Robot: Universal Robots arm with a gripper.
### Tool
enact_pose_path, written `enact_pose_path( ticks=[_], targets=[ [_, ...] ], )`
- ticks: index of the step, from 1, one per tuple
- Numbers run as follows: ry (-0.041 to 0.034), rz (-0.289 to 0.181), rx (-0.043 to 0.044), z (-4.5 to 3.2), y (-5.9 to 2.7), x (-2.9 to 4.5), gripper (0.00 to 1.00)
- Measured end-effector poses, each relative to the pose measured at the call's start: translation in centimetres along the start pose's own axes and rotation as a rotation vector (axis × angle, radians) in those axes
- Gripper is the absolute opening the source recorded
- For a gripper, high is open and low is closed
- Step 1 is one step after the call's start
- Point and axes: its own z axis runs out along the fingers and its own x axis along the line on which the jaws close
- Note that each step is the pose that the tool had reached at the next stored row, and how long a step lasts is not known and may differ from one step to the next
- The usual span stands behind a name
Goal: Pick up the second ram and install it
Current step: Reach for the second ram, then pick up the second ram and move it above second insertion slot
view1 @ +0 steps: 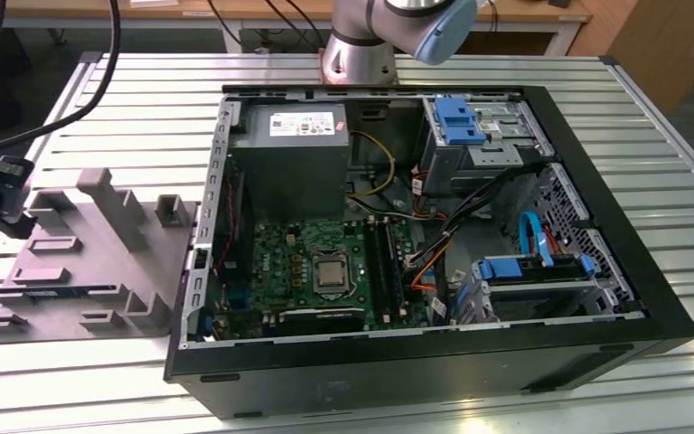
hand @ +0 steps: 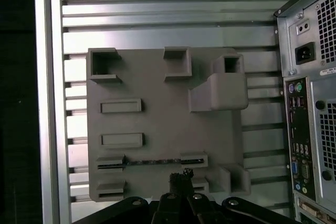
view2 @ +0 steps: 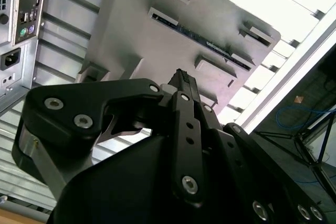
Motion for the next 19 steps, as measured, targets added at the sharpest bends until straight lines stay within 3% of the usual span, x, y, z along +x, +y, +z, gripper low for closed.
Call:
enact_pose_path(
  ticks=[19],
  targets=[
    [0.0005, -0.01, -0.0009, 0.11, 0.0, 0.06, 0.11]
  ],
)
